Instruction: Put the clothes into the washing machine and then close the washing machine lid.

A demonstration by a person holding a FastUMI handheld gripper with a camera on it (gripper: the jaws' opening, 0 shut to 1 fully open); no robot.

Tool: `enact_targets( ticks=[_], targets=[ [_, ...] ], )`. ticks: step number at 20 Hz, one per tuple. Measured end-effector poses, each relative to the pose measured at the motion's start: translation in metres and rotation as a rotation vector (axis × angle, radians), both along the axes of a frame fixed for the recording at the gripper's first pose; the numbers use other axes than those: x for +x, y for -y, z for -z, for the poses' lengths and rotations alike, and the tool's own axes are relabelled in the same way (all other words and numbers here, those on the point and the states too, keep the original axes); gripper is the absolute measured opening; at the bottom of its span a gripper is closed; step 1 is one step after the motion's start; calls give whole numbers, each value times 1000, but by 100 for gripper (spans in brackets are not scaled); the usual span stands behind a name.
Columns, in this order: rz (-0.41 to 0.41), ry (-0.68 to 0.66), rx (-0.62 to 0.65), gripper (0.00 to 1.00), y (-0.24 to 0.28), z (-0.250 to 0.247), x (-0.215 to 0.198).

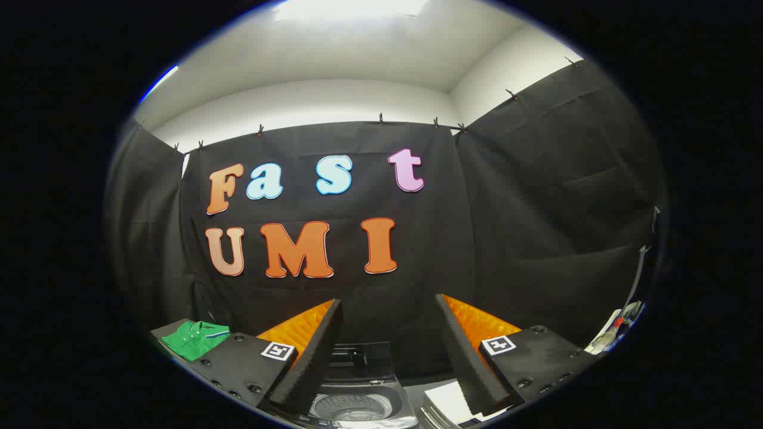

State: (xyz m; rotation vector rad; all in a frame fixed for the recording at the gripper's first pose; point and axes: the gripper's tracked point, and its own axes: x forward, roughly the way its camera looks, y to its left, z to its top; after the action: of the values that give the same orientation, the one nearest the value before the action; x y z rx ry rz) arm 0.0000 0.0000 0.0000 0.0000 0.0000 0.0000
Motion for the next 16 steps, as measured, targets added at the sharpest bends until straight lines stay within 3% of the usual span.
enact_targets(
  ticks=[16],
  targets=[
    [0, -2, -6, 98, -1, 1, 3]
  ],
)
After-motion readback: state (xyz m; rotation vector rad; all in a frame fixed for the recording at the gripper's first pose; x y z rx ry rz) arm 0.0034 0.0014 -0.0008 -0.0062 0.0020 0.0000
